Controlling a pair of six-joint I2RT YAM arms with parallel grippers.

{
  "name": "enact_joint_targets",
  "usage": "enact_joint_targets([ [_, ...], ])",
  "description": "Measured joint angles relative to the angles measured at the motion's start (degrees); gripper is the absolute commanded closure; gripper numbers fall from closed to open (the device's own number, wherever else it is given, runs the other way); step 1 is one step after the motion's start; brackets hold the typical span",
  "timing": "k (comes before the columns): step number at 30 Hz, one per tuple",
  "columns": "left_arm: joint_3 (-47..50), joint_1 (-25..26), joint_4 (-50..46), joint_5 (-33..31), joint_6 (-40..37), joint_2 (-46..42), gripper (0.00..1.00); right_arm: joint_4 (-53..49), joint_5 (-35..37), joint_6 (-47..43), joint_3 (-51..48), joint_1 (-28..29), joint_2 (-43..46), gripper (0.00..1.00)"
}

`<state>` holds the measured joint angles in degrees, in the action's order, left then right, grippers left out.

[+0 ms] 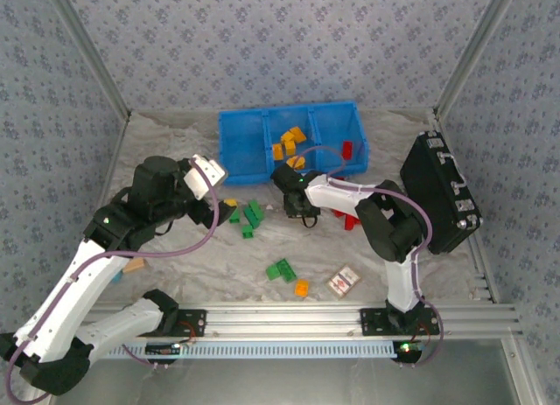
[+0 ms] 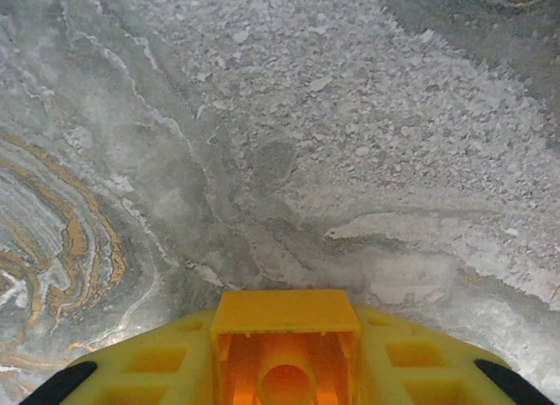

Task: Sort the legos into containers by color
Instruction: Pick up the lego from the center of the table, then place the lego in the container.

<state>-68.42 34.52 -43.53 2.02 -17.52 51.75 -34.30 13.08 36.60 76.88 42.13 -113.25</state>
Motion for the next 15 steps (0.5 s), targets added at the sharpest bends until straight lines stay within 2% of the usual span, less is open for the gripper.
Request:
enact_joint_targets([
  [6,-0.2,0.0,-0.2,-0.8,-0.8,0.2,0.0,-2.4,0.0,-4.9,6.4,-1.7,0.0,0.67],
  [15,-1.2,0.0,-0.1,-3.2,-2.3,4.1,0.0,-2.4,-1.0,-12.4,23.9,-7.6,-2.6,0.67],
])
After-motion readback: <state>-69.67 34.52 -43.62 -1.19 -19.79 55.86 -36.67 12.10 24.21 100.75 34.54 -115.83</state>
